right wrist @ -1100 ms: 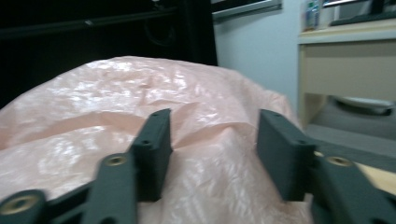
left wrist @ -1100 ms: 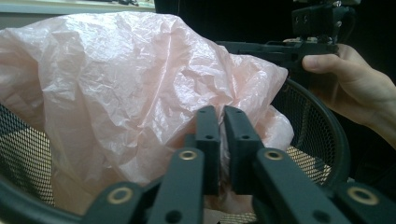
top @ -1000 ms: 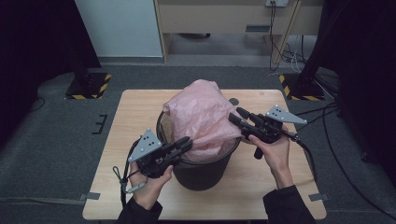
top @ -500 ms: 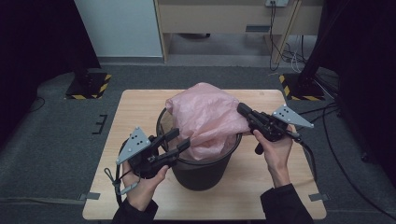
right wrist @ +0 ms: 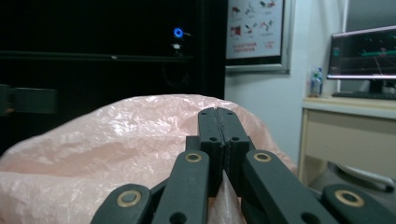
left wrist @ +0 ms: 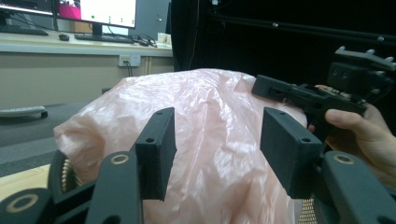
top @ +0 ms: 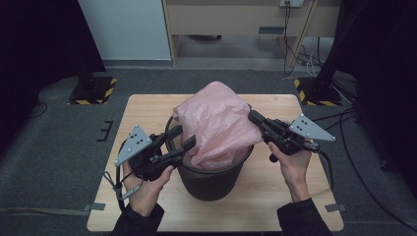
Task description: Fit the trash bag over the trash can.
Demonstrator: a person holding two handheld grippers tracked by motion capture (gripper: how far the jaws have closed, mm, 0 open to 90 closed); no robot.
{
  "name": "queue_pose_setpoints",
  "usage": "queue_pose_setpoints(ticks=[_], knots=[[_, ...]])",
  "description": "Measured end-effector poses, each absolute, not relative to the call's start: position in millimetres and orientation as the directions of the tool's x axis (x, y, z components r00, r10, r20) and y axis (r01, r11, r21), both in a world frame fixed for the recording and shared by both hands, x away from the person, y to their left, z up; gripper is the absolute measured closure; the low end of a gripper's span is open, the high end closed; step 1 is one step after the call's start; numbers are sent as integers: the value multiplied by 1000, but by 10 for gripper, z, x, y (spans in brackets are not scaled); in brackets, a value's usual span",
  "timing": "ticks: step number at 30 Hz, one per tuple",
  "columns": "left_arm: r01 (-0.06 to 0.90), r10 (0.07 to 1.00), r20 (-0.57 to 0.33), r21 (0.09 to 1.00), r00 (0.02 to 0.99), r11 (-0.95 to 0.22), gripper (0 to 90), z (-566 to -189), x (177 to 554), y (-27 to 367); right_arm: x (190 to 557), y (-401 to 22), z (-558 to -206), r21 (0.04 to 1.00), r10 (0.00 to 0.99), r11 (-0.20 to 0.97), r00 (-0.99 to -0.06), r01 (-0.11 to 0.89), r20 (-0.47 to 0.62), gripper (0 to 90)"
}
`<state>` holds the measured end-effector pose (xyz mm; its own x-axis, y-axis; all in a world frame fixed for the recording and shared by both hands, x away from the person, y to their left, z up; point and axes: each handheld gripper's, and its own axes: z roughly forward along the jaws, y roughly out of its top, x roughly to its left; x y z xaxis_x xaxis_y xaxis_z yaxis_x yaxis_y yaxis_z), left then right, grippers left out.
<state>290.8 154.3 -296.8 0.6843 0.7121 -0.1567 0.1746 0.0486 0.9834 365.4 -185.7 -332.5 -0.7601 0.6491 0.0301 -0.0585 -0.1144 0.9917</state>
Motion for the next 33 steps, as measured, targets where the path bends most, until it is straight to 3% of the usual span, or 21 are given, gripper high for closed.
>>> queue_pose_setpoints(ticks=[24,29,32,33], knots=[[209,684,-119,977,720,-50,417,-2914,3053,1113,3411,-1573,-3259,993,487,-48,-871,-104,-68,896],[216,669,-109,973,735,-79,480,-2945,3070,1049,3405,-1520,-3285,995,467,-40,-882,-90,-61,896],[218,663,-106,972,741,-89,600,-2956,3077,1031,3396,-1495,-3300,996,454,-41,-889,-85,-57,895],[218,660,-104,972,744,-93,600,-2958,3077,1029,3396,-1495,-3300,996,454,-41,-889,-85,-57,895]])
